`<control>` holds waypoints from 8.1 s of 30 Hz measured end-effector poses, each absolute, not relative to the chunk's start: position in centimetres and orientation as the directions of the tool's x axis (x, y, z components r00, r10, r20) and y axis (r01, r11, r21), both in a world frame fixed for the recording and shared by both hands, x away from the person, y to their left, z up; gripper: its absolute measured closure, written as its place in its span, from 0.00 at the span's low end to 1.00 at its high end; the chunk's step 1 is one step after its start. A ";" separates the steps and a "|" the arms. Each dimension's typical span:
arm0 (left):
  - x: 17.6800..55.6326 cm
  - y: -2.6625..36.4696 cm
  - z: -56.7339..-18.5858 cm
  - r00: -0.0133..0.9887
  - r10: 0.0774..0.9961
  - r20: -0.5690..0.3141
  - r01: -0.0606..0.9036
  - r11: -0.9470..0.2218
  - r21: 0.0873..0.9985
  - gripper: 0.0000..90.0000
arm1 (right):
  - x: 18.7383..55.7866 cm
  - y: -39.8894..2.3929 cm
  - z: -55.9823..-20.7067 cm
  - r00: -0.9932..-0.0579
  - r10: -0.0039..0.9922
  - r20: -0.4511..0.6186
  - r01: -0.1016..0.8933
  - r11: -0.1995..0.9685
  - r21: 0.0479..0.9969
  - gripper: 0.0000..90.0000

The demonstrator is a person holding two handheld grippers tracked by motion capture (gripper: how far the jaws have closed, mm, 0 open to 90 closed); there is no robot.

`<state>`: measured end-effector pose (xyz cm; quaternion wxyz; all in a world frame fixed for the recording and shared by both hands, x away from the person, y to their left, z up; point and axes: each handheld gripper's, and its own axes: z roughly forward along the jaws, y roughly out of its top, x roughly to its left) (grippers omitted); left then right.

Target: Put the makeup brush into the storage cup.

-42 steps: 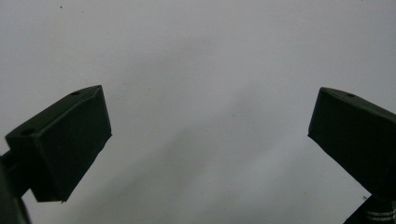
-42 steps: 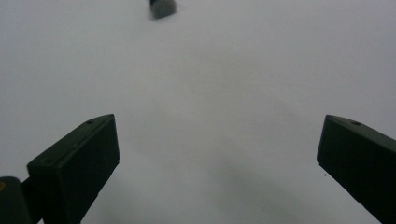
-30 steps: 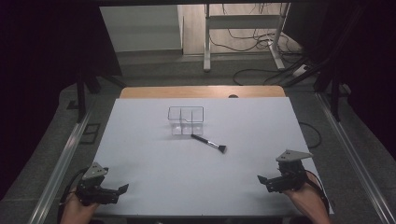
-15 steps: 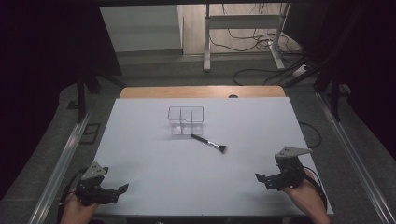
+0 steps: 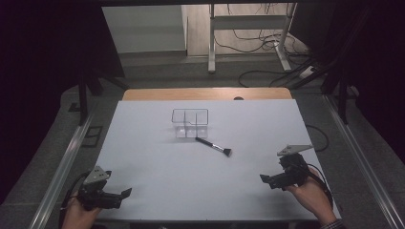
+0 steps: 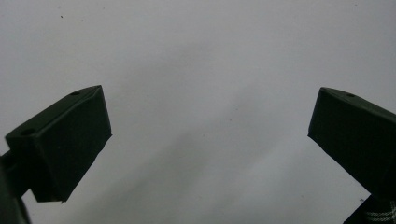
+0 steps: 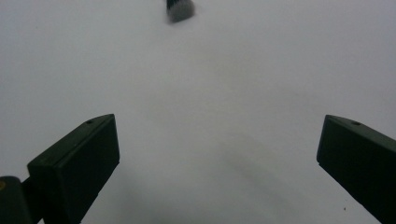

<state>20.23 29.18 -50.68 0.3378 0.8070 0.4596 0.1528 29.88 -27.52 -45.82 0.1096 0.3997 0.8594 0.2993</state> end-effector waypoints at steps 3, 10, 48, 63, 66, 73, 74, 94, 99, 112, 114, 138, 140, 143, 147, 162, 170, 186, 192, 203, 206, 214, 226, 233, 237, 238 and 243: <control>20.2 29.2 -50.7 0.529 0.846 -0.063 0.638 -0.348 0.687 0.00 | 30.1 -27.3 -45.7 -0.652 0.757 0.049 0.625 0.499 0.600 0.00; 20.2 29.1 -50.7 0.530 0.846 -0.058 0.639 -0.353 0.684 0.00 | 30.9 -26.8 -45.5 -0.650 0.758 0.043 0.629 0.506 0.591 0.00; 20.2 29.0 -50.7 0.533 0.845 -0.045 0.639 -0.367 0.676 0.00 | 34.8 -24.1 -43.9 -0.706 0.708 0.004 0.606 0.601 0.521 0.00; 20.2 29.1 -50.7 0.528 0.848 -0.045 0.637 -0.360 0.681 0.00 | 36.6 -22.3 -43.9 -0.721 0.693 -0.006 0.612 0.640 0.465 0.00; 20.2 29.2 -50.7 0.530 0.847 -0.045 0.637 -0.362 0.680 0.00 | 37.2 -22.0 -43.4 -0.717 0.697 -0.007 0.621 0.644 0.448 0.00; 20.3 29.2 -50.7 0.531 0.846 -0.045 0.637 -0.364 0.679 0.00 | 38.0 -21.8 -42.8 -0.717 0.697 0.000 0.629 0.647 0.431 0.00; 20.3 29.2 -50.7 0.531 0.846 -0.045 0.637 -0.364 0.679 0.00 | 38.2 -21.6 -42.7 -0.717 0.697 -0.003 0.629 0.649 0.429 0.00; 20.2 29.4 -50.6 0.520 0.851 -0.067 0.639 -0.336 0.692 0.00 | 39.5 -18.0 -43.4 -0.751 0.660 -0.018 0.594 0.687 0.417 0.00; 20.2 29.9 -50.6 0.508 0.855 -0.102 0.645 -0.300 0.703 0.00 | 39.7 -17.5 -43.6 -0.755 0.655 -0.020 0.590 0.693 0.414 0.00; 20.2 30.8 -50.5 0.491 0.853 -0.176 0.655 -0.229 0.720 0.00 | 40.7 -16.1 -44.1 -0.760 0.650 -0.023 0.587 0.700 0.406 0.00; 20.2 30.9 -50.5 0.486 0.855 -0.183 0.654 -0.217 0.724 0.00 | 40.8 -15.9 -44.3 -0.762 0.647 -0.024 0.585 0.704 0.403 0.00; 20.3 30.3 -50.8 0.511 0.847 -0.150 0.656 -0.271 0.704 0.00 | 42.1 -13.4 -45.5 -0.784 0.620 -0.033 0.563 0.732 0.383 0.00; 20.3 30.2 -50.8 0.512 0.846 -0.149 0.656 -0.273 0.704 0.00 | 42.2 -13.2 -45.6 -0.788 0.615 -0.033 0.559 0.735 0.383 0.00; 20.3 30.2 -50.8 0.516 0.844 -0.146 0.655 -0.280 0.702 0.00 | 42.3 -13.0 -45.7 -0.789 0.613 -0.033 0.556 0.736 0.385 0.00; 20.3 30.1 -50.8 0.519 0.843 -0.143 0.657 -0.286 0.698 0.00 | 42.5 -12.6 -45.8 -0.791 0.612 -0.029 0.555 0.737 0.386 0.00; 20.4 30.0 -50.9 0.524 0.840 -0.141 0.656 -0.292 0.696 0.00 | 43.3 -10.4 -46.5 -0.795 0.606 0.005 0.555 0.725 0.409 0.00; 20.4 30.0 -50.9 0.526 0.839 -0.142 0.656 -0.295 0.694 0.00 | 43.4 -9.5 -46.9 -0.807 0.591 0.010 0.543 0.735 0.406 0.00; 20.4 30.0 -50.9 0.527 0.838 -0.143 0.658 -0.296 0.692 0.00 | 44.0 -8.8 -49.1 -0.819 0.573 0.019 0.535 0.751 0.387 0.00; 20.4 30.0 -51.0 0.527 0.838 -0.144 0.660 -0.297 0.691 0.00 | 44.2 -8.7 -50.5 -0.825 0.566 0.014 0.531 0.765 0.364 0.00; 20.4 29.9 -51.0 0.531 0.835 -0.141 0.660 -0.303 0.688 0.00 | 44.2 -8.9 -51.2 -0.829 0.559 -0.019 0.523 0.787 0.328 0.09; 20.4 29.9 -51.0 0.532 0.835 -0.140 0.660 -0.305 0.686 0.00 | 44.1 -9.0 -51.0 -0.835 0.550 -0.031 0.511 0.794 0.330 0.17; 20.4 29.7 -51.0 0.538 0.833 -0.130 0.659 -0.319 0.682 0.00 | 43.8 -8.9 -50.1 -0.860 0.510 -0.027 0.480 0.824 0.301 0.65; 20.4 29.7 -51.0 0.538 0.833 -0.130 0.658 -0.319 0.682 0.00 | 43.3 -9.2 -49.9 -0.876 0.481 -0.017 0.456 0.841 0.292 0.86; 20.5 29.7 -51.0 0.537 0.834 -0.130 0.659 -0.318 0.681 0.00 | 42.7 -9.8 -49.7 -0.884 0.468 0.000 0.443 0.836 0.324 0.86; 20.4 29.7 -51.0 0.537 0.834 -0.128 0.657 -0.318 0.683 0.00 | 42.3 -9.9 -49.3 -0.893 0.450 -0.002 0.423 0.841 0.337 0.86; 20.4 29.7 -51.0 0.537 0.834 -0.128 0.657 -0.318 0.683 0.00 | 42.1 -10.0 -49.2 -0.897 0.443 -0.004 0.415 0.843 0.342 0.86; 20.4 29.7 -51.0 0.545 0.828 -0.129 0.649 -0.320 0.690 0.00 | 41.3 -10.4 -48.6 -0.898 0.441 0.005 0.413 0.837 0.359 0.86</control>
